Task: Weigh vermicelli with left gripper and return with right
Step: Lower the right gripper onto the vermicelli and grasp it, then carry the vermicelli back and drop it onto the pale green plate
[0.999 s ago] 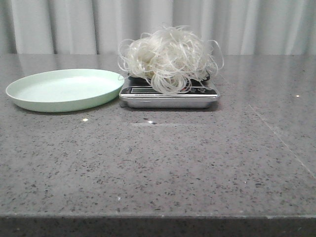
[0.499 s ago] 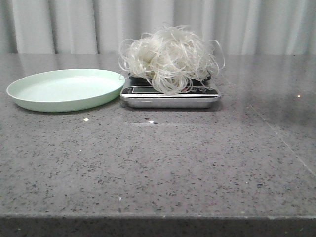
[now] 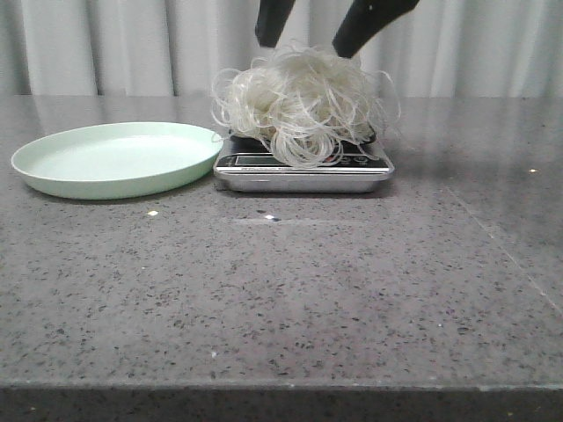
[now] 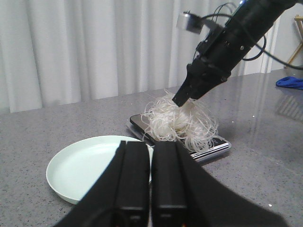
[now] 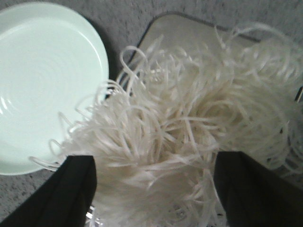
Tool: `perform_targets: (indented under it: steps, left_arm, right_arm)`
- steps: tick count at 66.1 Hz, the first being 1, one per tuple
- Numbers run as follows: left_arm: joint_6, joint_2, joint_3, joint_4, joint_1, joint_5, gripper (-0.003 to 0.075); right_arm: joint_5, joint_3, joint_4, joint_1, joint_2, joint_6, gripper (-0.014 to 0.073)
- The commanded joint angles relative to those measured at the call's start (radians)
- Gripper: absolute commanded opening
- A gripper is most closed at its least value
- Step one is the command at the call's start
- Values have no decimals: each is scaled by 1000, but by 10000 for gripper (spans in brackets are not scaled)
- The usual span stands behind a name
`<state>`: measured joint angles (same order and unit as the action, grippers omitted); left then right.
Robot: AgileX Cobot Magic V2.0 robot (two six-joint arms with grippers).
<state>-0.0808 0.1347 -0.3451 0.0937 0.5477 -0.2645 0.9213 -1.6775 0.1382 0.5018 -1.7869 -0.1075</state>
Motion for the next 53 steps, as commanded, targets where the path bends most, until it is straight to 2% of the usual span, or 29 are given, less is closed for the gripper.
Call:
perform_targets:
  steps: [1, 2, 7, 8, 9, 10, 11, 12, 15, 19, 38, 53]
  left_arm:
    - [1, 13, -25, 10, -1, 90, 146]
    - [1, 13, -25, 10, -1, 90, 146]
    - [1, 13, -25, 10, -1, 90, 146]
    - [1, 13, -25, 10, -1, 90, 146]
    - [1, 13, -25, 10, -1, 90, 146]
    - [1, 13, -25, 10, -1, 90, 146]
    - [1, 13, -25, 10, -1, 90, 146]
    - [1, 13, -25, 10, -1, 90, 146]
    - [1, 13, -25, 10, -1, 90, 146]
    - [1, 13, -25, 10, -1, 90, 146]
    - [1, 13, -25, 10, -1, 90, 146]
    - [1, 13, -25, 10, -1, 90, 146]
  right_arm:
    - [125, -95, -8, -1, -29, -3, 569]
    - [136, -100, -10, -1, -34, -3, 569]
    - [228, -149, -36, -1, -83, -3, 458]
    - [255, -171, -38, -1, -95, -3, 393]
    - [261, -176, -38, -1, -98, -3, 393]
    - [276, -193, -37, -1, -111, -3, 315]
    - [284, -204, -37, -1, -113, -3, 294]
    - [293, -215, -37, 0, -119, -3, 228]
    - [297, -257, -27, 4, -126, -3, 117]
    - [286, -304, 1, 7, -128, -2, 169]
    - [216, -524, 98, 72, -128, 31, 140]
    - [62, -535, 107, 186, -150, 40, 140]
